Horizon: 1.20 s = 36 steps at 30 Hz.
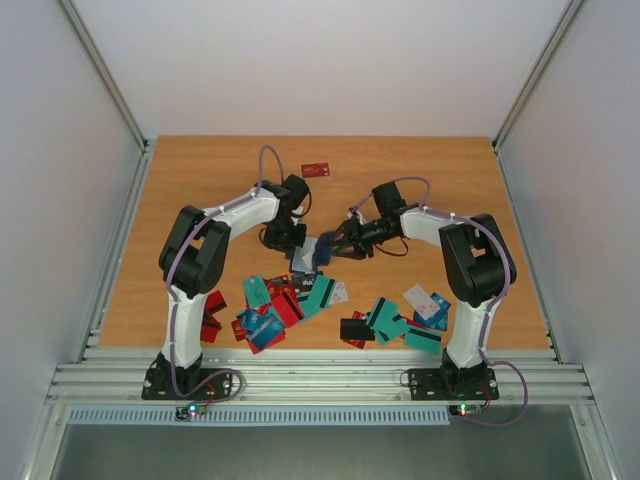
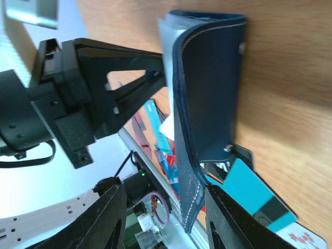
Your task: Put the credit cards into the card holder
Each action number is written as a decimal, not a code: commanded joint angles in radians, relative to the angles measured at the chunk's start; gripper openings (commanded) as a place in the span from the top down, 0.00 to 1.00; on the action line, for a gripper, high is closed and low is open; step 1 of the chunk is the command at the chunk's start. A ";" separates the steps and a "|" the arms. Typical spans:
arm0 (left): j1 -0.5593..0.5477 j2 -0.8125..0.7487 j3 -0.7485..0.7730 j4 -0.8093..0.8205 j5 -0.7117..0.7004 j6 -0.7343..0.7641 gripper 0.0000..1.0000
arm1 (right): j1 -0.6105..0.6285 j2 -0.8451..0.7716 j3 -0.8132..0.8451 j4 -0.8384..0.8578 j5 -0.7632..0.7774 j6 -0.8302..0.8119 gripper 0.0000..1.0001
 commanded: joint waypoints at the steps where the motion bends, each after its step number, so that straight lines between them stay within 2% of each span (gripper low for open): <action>1: -0.018 -0.011 0.017 0.011 0.085 -0.012 1.00 | 0.035 0.007 0.051 -0.010 -0.011 -0.008 0.57; 12: -0.018 -0.024 0.017 0.027 0.126 -0.042 1.00 | 0.069 0.065 0.128 -0.034 -0.017 -0.017 0.56; 19: -0.019 -0.035 0.004 0.064 0.199 -0.068 1.00 | 0.074 0.130 0.179 -0.016 -0.037 -0.002 0.54; 26: -0.011 -0.052 -0.038 0.116 0.255 -0.080 1.00 | 0.074 0.185 0.189 0.016 -0.047 0.021 0.50; 36: 0.017 -0.097 -0.101 0.174 0.293 -0.088 1.00 | 0.063 0.248 0.225 -0.032 0.002 0.000 0.49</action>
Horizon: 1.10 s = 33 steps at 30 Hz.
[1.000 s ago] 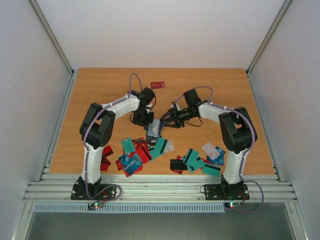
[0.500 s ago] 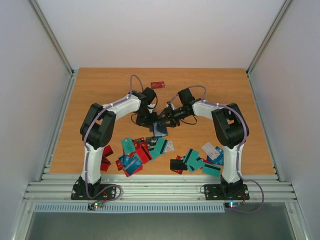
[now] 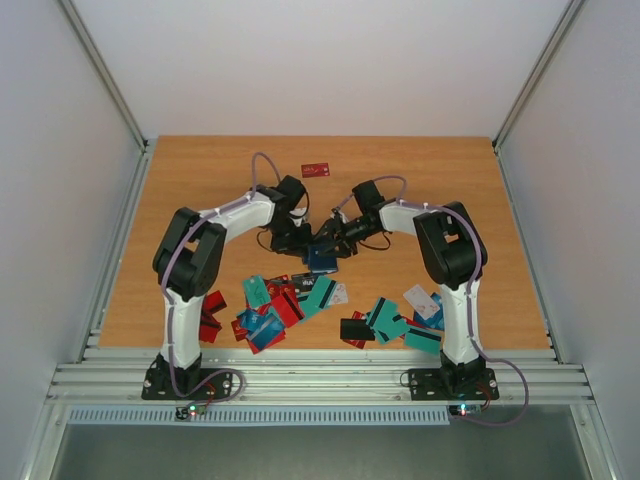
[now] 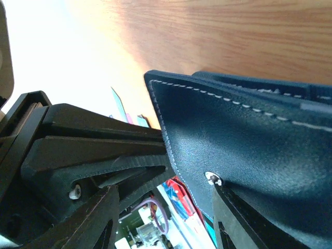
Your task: Put the credit cards into the card holder
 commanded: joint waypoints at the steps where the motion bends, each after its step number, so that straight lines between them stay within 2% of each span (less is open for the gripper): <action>1: 0.018 -0.069 -0.039 0.067 0.057 -0.020 1.00 | -0.007 0.035 0.025 -0.022 0.041 -0.016 0.49; 15: 0.040 -0.123 -0.074 0.098 0.140 -0.021 0.98 | -0.038 0.049 0.005 -0.056 0.076 -0.037 0.52; 23: 0.037 -0.066 -0.034 0.119 0.197 -0.024 0.95 | -0.038 0.036 -0.001 -0.072 0.090 -0.055 0.52; 27: 0.034 -0.039 -0.015 0.110 0.209 -0.022 0.94 | -0.038 0.009 -0.022 0.006 0.047 -0.032 0.52; 33: 0.032 -0.013 -0.010 0.107 0.188 -0.077 0.92 | -0.038 -0.001 -0.037 0.028 0.032 -0.031 0.52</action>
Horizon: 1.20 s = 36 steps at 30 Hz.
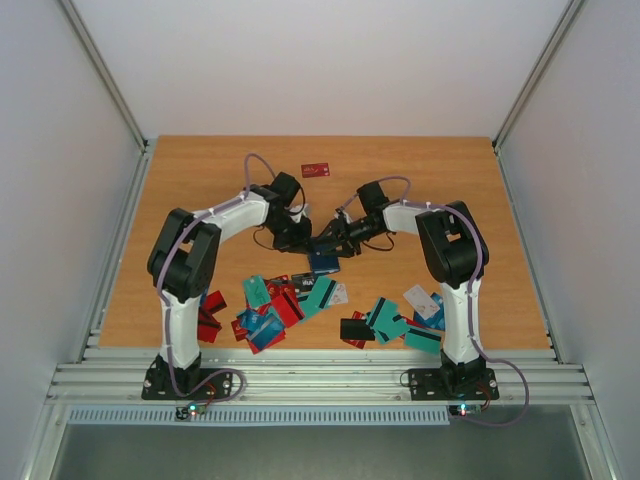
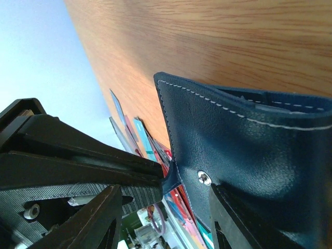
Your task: Put the credit cards into the card holder
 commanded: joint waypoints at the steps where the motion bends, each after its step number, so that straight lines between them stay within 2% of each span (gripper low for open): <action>1: -0.002 0.032 0.035 0.025 0.025 -0.055 0.89 | -0.006 -0.012 -0.033 0.026 0.038 0.003 0.52; 4: 0.000 0.036 0.028 0.046 0.043 -0.097 0.82 | -0.007 -0.014 -0.052 0.040 0.036 0.007 0.53; 14: 0.053 -0.063 -0.020 0.100 0.099 -0.132 0.43 | -0.016 -0.017 -0.069 0.032 0.034 -0.002 0.53; 16: 0.073 -0.094 -0.037 0.096 0.120 -0.112 0.39 | -0.016 -0.019 -0.064 0.026 0.030 -0.004 0.53; 21: 0.108 -0.168 -0.109 0.021 0.074 -0.013 0.42 | -0.016 -0.037 -0.029 -0.013 0.012 -0.026 0.53; 27: 0.113 -0.190 -0.169 0.027 0.063 0.031 0.60 | -0.016 -0.084 0.021 -0.110 0.003 -0.081 0.53; 36: 0.113 -0.179 -0.197 0.082 0.087 0.039 0.72 | -0.015 -0.122 0.120 -0.351 0.118 -0.246 0.54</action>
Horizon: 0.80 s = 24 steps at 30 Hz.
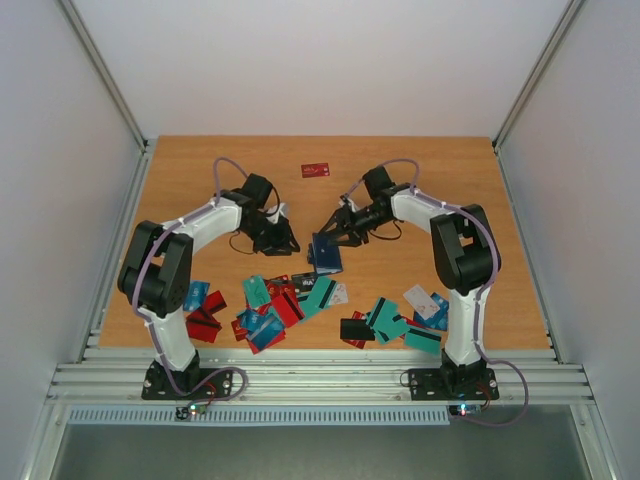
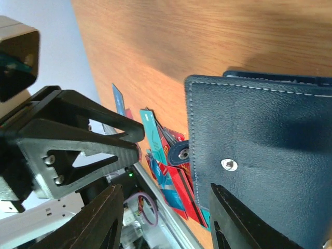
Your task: Put the credit cards into the card holder
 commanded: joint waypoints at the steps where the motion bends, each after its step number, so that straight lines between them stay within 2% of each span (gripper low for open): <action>1: 0.002 0.002 -0.016 0.051 0.036 0.026 0.73 | 0.003 -0.028 0.055 -0.145 0.072 -0.103 0.54; 11: 0.001 0.048 -0.012 0.054 0.131 0.024 0.84 | 0.022 0.021 0.152 -0.206 0.052 -0.069 0.60; 17: -0.001 0.057 -0.017 0.041 0.104 0.043 0.85 | 0.029 0.087 0.188 -0.230 0.076 -0.131 0.63; 24: -0.013 0.052 -0.079 0.128 0.104 -0.016 0.84 | 0.046 0.173 0.195 -0.170 0.067 -0.120 0.65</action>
